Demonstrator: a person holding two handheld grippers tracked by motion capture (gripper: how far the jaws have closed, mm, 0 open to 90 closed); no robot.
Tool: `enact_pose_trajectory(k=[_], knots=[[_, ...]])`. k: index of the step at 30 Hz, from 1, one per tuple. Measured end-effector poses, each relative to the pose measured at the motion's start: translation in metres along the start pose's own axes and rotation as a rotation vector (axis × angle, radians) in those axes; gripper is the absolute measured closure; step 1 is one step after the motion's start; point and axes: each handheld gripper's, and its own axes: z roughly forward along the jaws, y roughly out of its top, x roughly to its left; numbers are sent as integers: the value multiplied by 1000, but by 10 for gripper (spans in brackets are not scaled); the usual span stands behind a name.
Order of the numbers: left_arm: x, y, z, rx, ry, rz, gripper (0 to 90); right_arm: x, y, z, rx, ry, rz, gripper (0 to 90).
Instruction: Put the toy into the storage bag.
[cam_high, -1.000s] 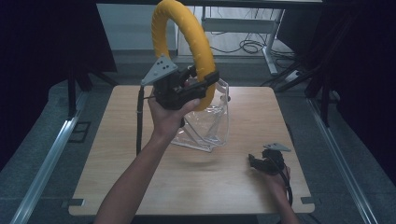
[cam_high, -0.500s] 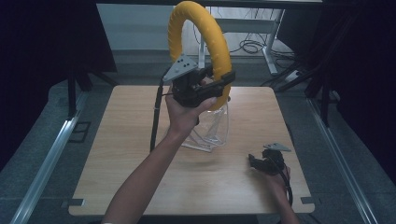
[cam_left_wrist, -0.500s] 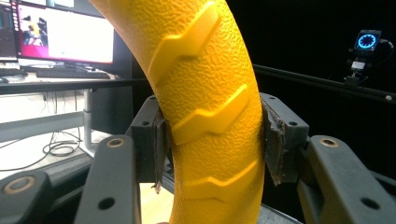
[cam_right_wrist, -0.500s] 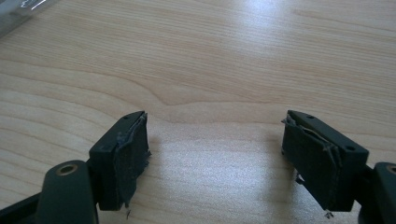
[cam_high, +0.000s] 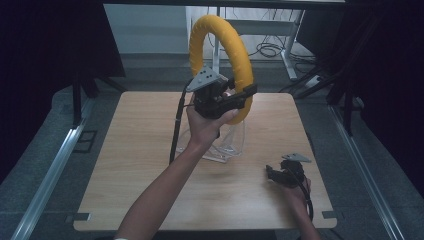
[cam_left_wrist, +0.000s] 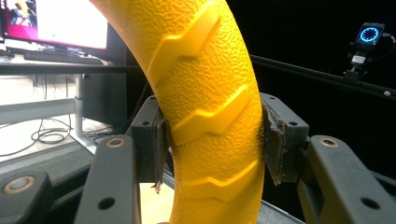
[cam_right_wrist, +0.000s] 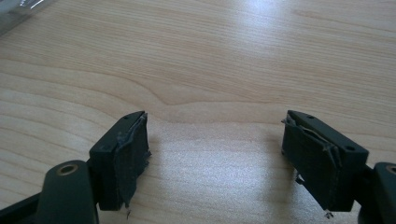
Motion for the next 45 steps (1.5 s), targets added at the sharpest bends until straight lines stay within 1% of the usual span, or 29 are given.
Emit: enact_pose_trajectory(k=[2, 6, 9, 13, 14, 15, 18, 21, 25, 29, 30, 34, 40, 42, 43, 45], knots=[[1, -3, 1, 1, -3, -7, 485, 0, 0, 0, 1, 0, 1, 229], [4, -8, 4, 7, 2, -5, 485, 0, 0, 0, 1, -1, 0, 229], [6, -13, 5, 12, 3, -16, 485, 0, 0, 0, 0, -1, -1, 230], [8, -19, 7, 27, 5, -14, 485, 0, 0, 0, 0, -1, -1, 230], [8, -20, 8, 23, 5, -18, 485, 0, 0, 0, 0, -1, -1, 230], [8, -22, 8, 28, 4, -11, 485, 0, 0, 0, 0, -1, -1, 230], [7, -25, 8, 26, 13, -10, 485, 0, 0, 0, 0, -1, -1, 230], [7, -26, 10, 20, 14, -23, 485, 0, 0, 0, 0, -2, -1, 230], [4, -26, 12, 24, 11, -15, 485, 0, 0, 0, 0, -2, -1, 230], [1, -27, 18, 43, 10, 10, 485, 0, 0, 0, 0, -1, -1, 230], [1, -28, 18, 45, 11, 9, 485, 0, 0, 0, 0, -1, -1, 230], [7, -33, 21, 54, 14, -21, 485, 0, 0, 0, 0, -2, -1, 230], [15, -41, 26, 85, 17, -27, 484, 0, 0, 0, 0, -2, -2, 230], [18, -44, 26, 85, 26, -29, 484, 0, 0, 0, -2, -2, -1, 230], [19, -45, 26, 90, 33, -26, 485, 0, 0, 0, -1, -2, -2, 230], [23, -49, 26, 100, 44, -33, 485, 0, 0, 0, 0, -3, -1, 230]])
